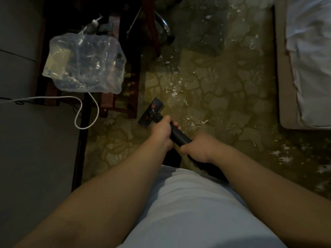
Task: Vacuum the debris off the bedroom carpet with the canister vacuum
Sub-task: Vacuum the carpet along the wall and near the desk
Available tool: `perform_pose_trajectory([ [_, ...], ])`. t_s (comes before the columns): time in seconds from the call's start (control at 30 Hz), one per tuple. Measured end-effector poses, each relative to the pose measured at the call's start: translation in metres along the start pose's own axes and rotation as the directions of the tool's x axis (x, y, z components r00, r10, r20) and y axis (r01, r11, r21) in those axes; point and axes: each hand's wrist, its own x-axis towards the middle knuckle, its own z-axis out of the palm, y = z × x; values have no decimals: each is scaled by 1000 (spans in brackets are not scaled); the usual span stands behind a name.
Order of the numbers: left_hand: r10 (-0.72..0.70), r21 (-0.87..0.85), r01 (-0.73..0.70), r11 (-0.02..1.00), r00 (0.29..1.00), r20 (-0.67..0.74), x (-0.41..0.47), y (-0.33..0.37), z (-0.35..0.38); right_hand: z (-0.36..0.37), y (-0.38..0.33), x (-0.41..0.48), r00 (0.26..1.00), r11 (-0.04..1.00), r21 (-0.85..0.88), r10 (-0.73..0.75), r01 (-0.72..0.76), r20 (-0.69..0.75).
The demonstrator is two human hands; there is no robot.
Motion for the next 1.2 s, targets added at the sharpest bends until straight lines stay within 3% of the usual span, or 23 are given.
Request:
perform_pose_trajectory([
  [0.27, -5, 60, 3, 998, 1000, 25, -49, -152, 48, -9, 159, -61, 1000, 1000, 8, 17, -17, 21],
  [0.6, -64, 270, 31, 962, 991, 115, -109, -290, 116, -14, 314, -131, 993, 956, 269, 106, -114, 44],
  [0.93, -183, 313, 119, 942, 966, 181, -131, -326, 132, -15, 352, -152, 986, 939, 303, 161, -163, 30],
  [1.2, -102, 189, 74, 979, 985, 140, -118, -272, 91, -2, 286, -137, 989, 957, 250, 140, -146, 41],
])
